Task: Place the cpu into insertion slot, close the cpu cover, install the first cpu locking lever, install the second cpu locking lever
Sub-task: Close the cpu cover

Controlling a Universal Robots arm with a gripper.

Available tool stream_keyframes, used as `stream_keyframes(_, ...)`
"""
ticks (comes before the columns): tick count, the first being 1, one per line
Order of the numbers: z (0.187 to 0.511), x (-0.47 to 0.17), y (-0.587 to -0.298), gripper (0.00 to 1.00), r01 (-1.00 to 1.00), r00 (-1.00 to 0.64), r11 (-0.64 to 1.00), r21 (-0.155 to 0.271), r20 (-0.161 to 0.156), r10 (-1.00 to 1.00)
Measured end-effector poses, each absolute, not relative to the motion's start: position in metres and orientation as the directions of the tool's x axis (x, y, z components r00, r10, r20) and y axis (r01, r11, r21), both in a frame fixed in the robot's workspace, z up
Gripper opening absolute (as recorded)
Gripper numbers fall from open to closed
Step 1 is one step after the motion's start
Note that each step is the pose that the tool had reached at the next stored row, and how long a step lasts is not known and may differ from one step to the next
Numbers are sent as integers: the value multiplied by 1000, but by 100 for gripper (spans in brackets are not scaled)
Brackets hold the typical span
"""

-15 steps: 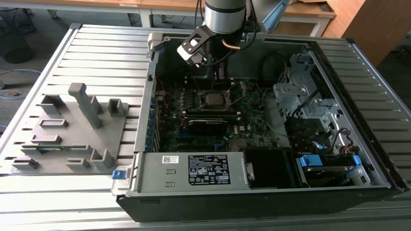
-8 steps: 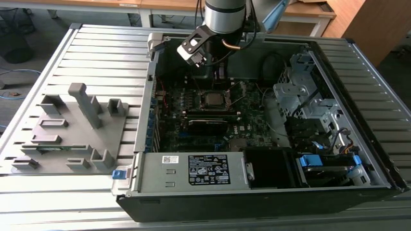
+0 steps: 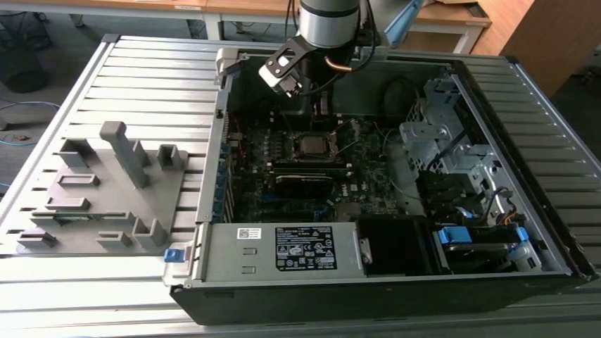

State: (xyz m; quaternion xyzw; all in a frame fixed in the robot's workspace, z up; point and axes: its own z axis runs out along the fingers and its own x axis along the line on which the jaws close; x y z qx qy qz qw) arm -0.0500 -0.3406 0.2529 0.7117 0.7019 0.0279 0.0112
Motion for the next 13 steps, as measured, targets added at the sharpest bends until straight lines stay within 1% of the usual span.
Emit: stream_keyframes(13,258,-50,-341,11,998,13,-14,55,24,1000)
